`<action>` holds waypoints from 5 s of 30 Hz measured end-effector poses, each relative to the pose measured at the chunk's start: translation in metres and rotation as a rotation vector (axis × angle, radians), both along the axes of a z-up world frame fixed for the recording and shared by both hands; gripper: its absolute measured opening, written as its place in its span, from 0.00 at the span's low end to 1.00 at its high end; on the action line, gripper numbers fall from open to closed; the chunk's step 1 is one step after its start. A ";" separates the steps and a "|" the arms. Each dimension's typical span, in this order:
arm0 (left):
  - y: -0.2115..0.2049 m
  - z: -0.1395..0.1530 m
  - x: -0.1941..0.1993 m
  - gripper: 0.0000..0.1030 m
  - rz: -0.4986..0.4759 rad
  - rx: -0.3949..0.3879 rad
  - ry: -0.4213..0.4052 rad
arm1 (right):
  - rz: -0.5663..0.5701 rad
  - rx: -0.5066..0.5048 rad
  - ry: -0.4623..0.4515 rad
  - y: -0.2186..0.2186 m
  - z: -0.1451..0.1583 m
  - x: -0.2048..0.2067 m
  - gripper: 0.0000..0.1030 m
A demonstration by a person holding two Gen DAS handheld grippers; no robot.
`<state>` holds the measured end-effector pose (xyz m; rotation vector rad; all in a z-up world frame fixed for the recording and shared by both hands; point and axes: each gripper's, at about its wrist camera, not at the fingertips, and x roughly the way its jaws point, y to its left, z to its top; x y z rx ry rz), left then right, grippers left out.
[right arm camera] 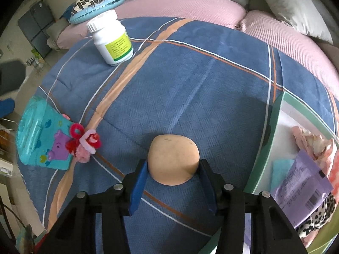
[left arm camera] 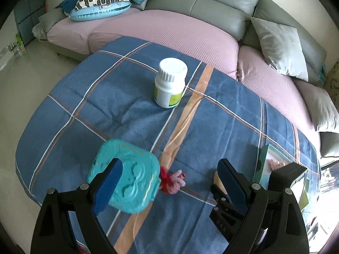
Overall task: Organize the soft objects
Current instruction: 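Lift beige sponge with right tool while left tool grasps red-pink scrunchie, then carry red-pink scrunchie with left tool while right tool carries sponge to tray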
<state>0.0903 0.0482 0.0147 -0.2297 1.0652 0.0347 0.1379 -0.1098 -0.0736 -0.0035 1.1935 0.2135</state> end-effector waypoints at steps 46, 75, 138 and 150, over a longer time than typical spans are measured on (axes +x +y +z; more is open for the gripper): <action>-0.068 -0.060 -0.016 0.56 -0.119 0.237 0.074 | -0.161 0.063 -0.188 -0.066 0.074 -0.043 0.50; -0.066 -0.098 0.008 0.21 -0.044 0.370 0.115 | -0.157 0.039 -0.168 -0.064 0.068 -0.041 0.50; -0.197 -0.034 -0.074 0.14 -0.671 -0.057 -0.084 | -0.562 -0.112 -0.126 -0.183 0.075 -0.133 0.50; -0.205 -0.065 -0.077 0.15 -0.696 -0.002 0.047 | -0.540 -0.070 -0.011 -0.176 0.039 -0.128 0.50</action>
